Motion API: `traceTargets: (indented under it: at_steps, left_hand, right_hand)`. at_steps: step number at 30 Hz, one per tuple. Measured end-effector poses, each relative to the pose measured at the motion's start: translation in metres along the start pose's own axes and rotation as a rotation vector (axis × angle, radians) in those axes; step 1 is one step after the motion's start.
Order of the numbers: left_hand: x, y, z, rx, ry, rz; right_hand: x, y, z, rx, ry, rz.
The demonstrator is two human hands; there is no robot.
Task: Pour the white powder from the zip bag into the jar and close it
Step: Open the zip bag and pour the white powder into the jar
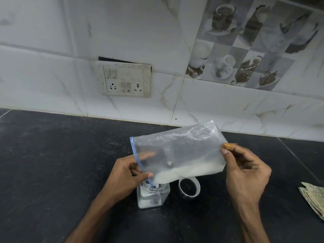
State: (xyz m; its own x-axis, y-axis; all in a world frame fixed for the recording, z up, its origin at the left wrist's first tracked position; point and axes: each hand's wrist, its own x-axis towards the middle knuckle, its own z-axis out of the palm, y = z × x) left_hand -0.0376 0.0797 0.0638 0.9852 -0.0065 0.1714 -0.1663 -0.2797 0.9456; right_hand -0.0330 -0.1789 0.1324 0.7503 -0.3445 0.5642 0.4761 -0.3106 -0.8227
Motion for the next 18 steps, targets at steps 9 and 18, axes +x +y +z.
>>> traceTargets:
  at_steps: [9, 18]
  left_hand:
    - [-0.0004, -0.0021, 0.0008, 0.01, -0.01, 0.0]
    - [-0.0018, -0.0002, 0.0003, -0.001, -0.006, -0.022]
  right_hand:
    - [-0.0033, -0.0029, -0.0008, -0.018, 0.011, -0.019]
    - [-0.0013, -0.004, 0.0004, 0.005, 0.018, -0.02]
